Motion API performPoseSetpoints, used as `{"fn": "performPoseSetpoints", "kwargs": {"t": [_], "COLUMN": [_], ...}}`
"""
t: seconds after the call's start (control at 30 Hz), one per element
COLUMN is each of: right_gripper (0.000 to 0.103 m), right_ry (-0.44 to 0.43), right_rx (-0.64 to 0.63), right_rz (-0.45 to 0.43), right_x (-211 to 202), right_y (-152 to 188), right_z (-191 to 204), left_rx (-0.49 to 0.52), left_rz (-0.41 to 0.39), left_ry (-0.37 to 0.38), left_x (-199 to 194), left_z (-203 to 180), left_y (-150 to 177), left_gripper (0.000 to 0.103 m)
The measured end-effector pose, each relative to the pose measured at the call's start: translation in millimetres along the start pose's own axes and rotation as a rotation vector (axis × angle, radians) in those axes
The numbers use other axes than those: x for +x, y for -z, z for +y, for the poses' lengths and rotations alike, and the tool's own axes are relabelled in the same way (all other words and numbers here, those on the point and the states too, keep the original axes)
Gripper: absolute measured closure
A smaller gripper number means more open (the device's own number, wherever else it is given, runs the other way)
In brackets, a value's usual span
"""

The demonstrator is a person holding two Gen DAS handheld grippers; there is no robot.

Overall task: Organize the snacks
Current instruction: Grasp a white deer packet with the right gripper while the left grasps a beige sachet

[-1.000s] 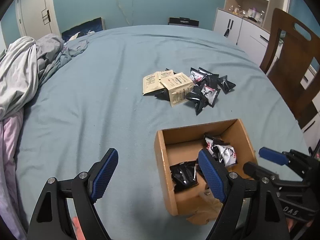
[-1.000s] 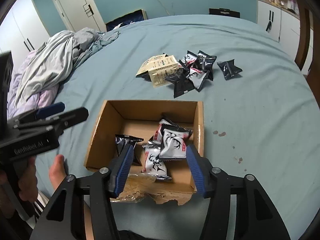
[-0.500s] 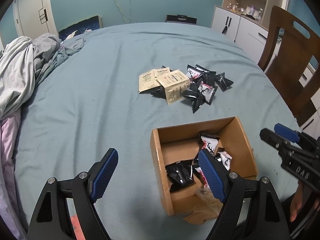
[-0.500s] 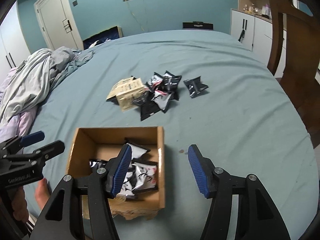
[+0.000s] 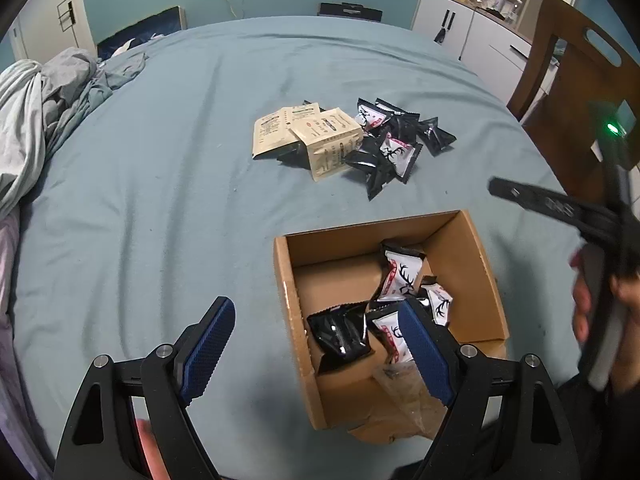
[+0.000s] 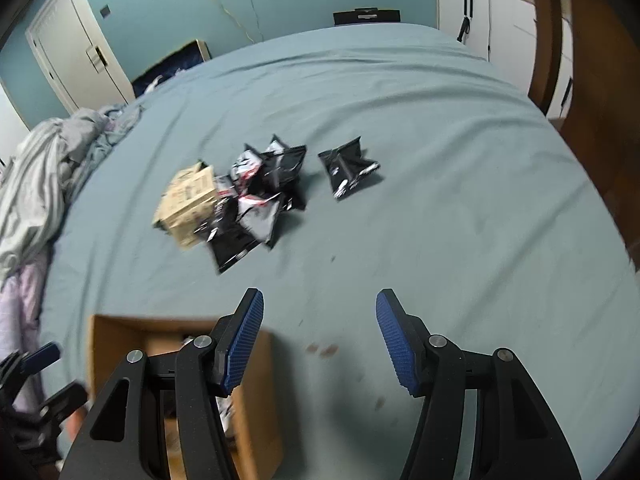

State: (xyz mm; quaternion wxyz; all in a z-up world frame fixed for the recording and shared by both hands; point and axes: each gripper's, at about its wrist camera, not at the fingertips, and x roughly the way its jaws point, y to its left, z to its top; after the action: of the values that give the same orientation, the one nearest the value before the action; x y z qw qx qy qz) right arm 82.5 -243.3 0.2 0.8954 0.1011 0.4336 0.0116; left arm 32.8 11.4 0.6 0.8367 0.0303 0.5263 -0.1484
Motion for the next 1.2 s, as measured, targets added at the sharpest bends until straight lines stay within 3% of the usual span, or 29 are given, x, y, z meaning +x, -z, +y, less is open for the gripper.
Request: {"fn": "performPoseSetpoints", "kwargs": {"t": [0.4, 0.63, 0.8, 0.87, 0.9, 0.93, 1.2], "right_gripper": [0.045, 0.045, 0.045, 0.054, 0.070, 0.076, 0.091], "right_ry": [0.162, 0.134, 0.062, 0.029, 0.018, 0.010, -0.050], "right_rx": [-0.288, -0.253, -0.200, -0.183, -0.178, -0.168, -0.093], "right_rz": [-0.020, 0.035, 0.022, 0.012, 0.010, 0.013, -0.070], "right_x": [91, 147, 158, 158, 158, 158, 108], "right_y": [-57, -78, -87, -89, -89, -90, -82], "right_z": [19, 7, -2, -7, -9, -12, -28], "left_rx": [-0.006, -0.001, -0.017, -0.024, -0.026, -0.026, -0.035], "left_rz": [0.043, 0.057, 0.061, 0.057, 0.053, 0.046, -0.041], "left_ry": [0.001, 0.027, 0.039, 0.043, 0.044, 0.041, -0.016], "left_x": [14, 22, 27, 27, 27, 26, 14], "left_z": [8, 3, 5, 5, 5, 5, 9], "left_y": [-5, -12, -15, -15, -15, -16, -22], "left_gripper": [0.018, 0.018, 0.018, 0.018, 0.018, 0.018, 0.018]}}
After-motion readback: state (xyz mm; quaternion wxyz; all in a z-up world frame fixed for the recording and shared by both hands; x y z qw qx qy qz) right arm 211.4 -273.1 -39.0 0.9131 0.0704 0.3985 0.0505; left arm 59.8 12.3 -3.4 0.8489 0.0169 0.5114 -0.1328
